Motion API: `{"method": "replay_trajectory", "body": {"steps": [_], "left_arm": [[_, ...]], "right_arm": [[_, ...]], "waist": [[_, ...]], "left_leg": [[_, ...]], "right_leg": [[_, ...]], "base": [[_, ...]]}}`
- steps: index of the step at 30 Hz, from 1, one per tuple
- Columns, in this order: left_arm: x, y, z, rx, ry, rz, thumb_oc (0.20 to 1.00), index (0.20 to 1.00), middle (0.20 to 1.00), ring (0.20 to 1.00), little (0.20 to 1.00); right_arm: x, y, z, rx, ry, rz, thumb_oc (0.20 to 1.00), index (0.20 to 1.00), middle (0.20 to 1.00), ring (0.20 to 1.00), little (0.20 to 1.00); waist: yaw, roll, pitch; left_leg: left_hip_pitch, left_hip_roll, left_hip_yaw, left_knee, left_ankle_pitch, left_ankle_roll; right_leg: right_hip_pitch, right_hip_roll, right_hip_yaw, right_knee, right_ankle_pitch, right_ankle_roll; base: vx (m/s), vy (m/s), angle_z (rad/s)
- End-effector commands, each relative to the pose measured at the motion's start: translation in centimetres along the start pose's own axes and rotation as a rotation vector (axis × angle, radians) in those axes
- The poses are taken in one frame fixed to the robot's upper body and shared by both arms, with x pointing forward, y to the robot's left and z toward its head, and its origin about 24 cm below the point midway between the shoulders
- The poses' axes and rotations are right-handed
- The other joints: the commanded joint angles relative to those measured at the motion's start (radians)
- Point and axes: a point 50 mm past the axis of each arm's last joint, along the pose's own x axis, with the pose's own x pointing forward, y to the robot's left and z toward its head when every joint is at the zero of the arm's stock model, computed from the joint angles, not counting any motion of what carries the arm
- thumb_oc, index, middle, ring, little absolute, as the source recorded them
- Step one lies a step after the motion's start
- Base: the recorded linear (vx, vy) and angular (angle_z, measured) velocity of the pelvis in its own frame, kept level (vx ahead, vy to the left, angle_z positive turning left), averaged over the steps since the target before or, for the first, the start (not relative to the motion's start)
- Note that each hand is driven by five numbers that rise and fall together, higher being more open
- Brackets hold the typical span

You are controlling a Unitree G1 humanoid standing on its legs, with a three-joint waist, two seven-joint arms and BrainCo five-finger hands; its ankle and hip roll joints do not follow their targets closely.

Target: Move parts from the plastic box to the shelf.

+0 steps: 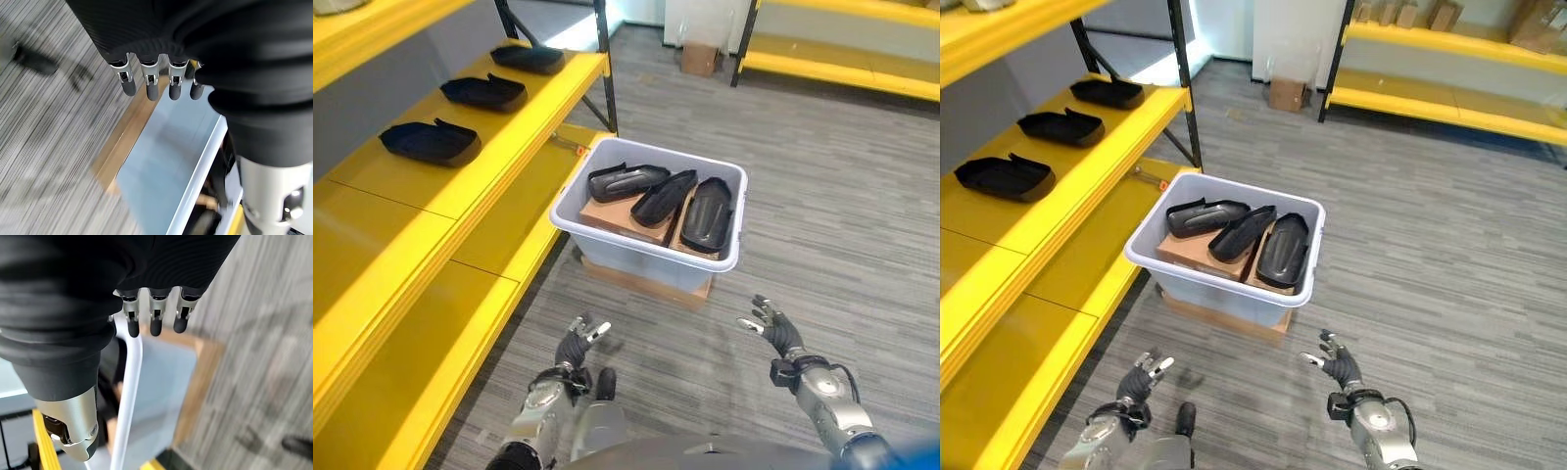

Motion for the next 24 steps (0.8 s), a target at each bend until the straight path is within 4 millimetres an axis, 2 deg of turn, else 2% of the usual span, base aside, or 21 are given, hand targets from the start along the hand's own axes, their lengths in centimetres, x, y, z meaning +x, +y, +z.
{"method": "replay_trajectory", "body": {"steps": [1,3,5,6,8,9,11,12,13,15,17,19,20,24], "left_arm": [[0.0,-0.7,2.5,0.019,-0.131,-0.039,1.0,1.0,1.0,1.0,1.0],[0.2,-0.9,2.7,0.038,-0.131,-0.045,1.0,1.0,1.0,1.0,1.0],[0.4,-1.0,3.1,0.052,-0.14,-0.051,1.0,1.0,1.0,1.0,1.0],[0.4,-1.0,3.2,0.061,-0.143,-0.055,1.0,1.0,1.0,1.0,1.0],[0.5,-0.9,3.1,0.076,-0.137,-0.056,1.0,1.0,1.0,1.0,1.0],[0.4,-0.9,3.0,0.072,-0.133,-0.055,1.0,1.0,1.0,1.0,1.0],[0.5,-1.0,3.1,0.054,-0.135,-0.052,1.0,1.0,1.0,1.0,1.0],[0.6,-1.0,3.2,0.046,-0.141,-0.052,1.0,1.0,1.0,1.0,1.0],[0.6,-1.0,3.3,0.039,-0.145,-0.05,1.0,1.0,1.0,1.0,1.0],[0.5,-0.9,3.0,0.024,-0.145,-0.039,1.0,1.0,1.0,1.0,1.0],[0.1,-0.9,3.0,0.018,-0.155,-0.045,1.0,1.0,1.0,1.0,1.0],[-0.3,-1.2,2.5,-0.004,-0.152,-0.052,1.0,1.0,1.0,1.0,1.0],[-0.4,-1.3,2.4,-0.023,-0.151,-0.054,1.0,1.0,1.0,1.0,1.0],[-0.6,-1.6,1.9,-0.051,-0.136,-0.062,1.0,1.0,1.0,1.0,1.0]], "right_arm": [[1.0,0.9,3.8,0.015,-0.157,0.053,1.0,1.0,1.0,1.0,1.0],[1.0,1.1,4.0,0.022,-0.164,0.056,1.0,1.0,1.0,1.0,1.0],[1.0,1.6,4.1,0.029,-0.173,0.073,1.0,1.0,1.0,1.0,1.0],[1.0,1.7,4.2,0.03,-0.175,0.083,1.0,1.0,1.0,1.0,1.0],[1.0,1.8,3.6,0.072,-0.157,0.078,1.0,1.0,1.0,1.0,1.0],[1.0,1.9,3.3,0.088,-0.142,0.079,1.0,1.0,1.0,1.0,1.0],[1.2,2.1,3.1,0.094,-0.131,0.079,1.0,1.0,1.0,1.0,1.0],[1.3,2.2,3.3,0.098,-0.138,0.08,1.0,1.0,1.0,1.0,1.0],[1.4,2.3,3.8,0.096,-0.153,0.087,1.0,1.0,1.0,1.0,1.0],[1.6,2.3,4.3,0.068,-0.169,0.096,1.0,1.0,1.0,1.0,1.0],[1.3,2.3,4.2,0.072,-0.173,0.101,1.0,1.0,1.0,1.0,1.0],[1.2,2.2,4.2,0.074,-0.18,0.098,1.0,1.0,1.0,1.0,1.0],[1.2,2.1,4.3,0.066,-0.183,0.098,1.0,1.0,1.0,1.0,1.0],[1.0,1.8,4.4,0.059,-0.186,0.092,1.0,1.0,1.0,1.0,1.0]], "waist": [[0.016,-0.01,-0.041],[0.011,-0.006,-0.041],[-0.008,0.01,-0.023],[-0.02,0.022,-0.012],[-0.036,0.039,0.007],[-0.042,0.048,0.015],[-0.056,0.056,0.03],[-0.058,0.056,0.035],[-0.055,0.053,0.041],[-0.051,0.035,0.041],[-0.045,0.031,0.038],[-0.046,0.024,0.009],[-0.043,0.022,0.003],[-0.049,0.019,-0.008]], "left_leg": [[-0.16,0.038,-0.042,0.159,-0.085,0.012],[-0.152,0.002,-0.048,0.164,-0.113,0.043],[-0.109,-0.033,-0.05,0.136,-0.121,0.077],[-0.08,-0.042,-0.057,0.112,-0.119,0.09],[-0.018,-0.057,-0.052,0.065,-0.118,0.107],[0.019,-0.058,-0.047,0.033,-0.117,0.111],[0.074,-0.056,-0.036,-0.022,-0.109,0.108],[0.082,-0.059,-0.034,-0.026,-0.107,0.106],[0.094,-0.059,-0.027,-0.03,-0.11,0.099],[0.128,-0.049,-0.006,-0.053,-0.118,0.078],[0.144,-0.049,-0.017,-0.056,-0.115,0.073],[0.155,-0.033,-0.007,-0.078,-0.115,0.059],[0.158,-0.03,-0.001,-0.072,-0.121,0.056],[0.155,-0.001,0.0,0.006,-0.161,0.032]], "right_leg": [[0.029,-0.082,0.031,0.002,0.121,0.062],[-0.013,-0.096,0.049,0.085,0.201,0.045],[-0.091,-0.095,0.072,0.221,0.309,0.005],[-0.136,-0.087,0.071,0.284,0.332,-0.011],[-0.179,-0.065,0.034,0.367,0.311,-0.026],[-0.215,-0.035,0.005,0.392,0.266,-0.03],[-0.284,0.065,-0.052,0.357,0.12,-0.042],[-0.279,0.07,-0.076,0.321,0.11,-0.037],[-0.27,0.065,-0.126,0.25,0.098,-0.031],[-0.243,0.062,-0.174,0.044,0.128,0.003],[-0.204,0.062,-0.159,0.04,0.116,0.011],[-0.171,0.086,-0.136,-0.028,0.124,-0.001],[-0.158,0.084,-0.148,-0.041,0.129,0.0],[-0.123,0.113,-0.133,-0.059,0.108,-0.022]], "base": [[0.13,0.283,-0.17],[0.15,0.322,-0.03],[0.1,0.355,0.17],[0.1,0.342,0.23],[0.13,0.287,0.22],[0.16,0.231,0.12],[0.14,0.126,-0.17],[0.11,0.021,-0.33],[0.11,-0.03,-0.12],[0.12,-0.107,0.0],[0.11,-0.101,-0.37],[0.17,-0.175,0.36],[0.16,-0.197,0.28],[0.11,-0.216,-0.13]]}}
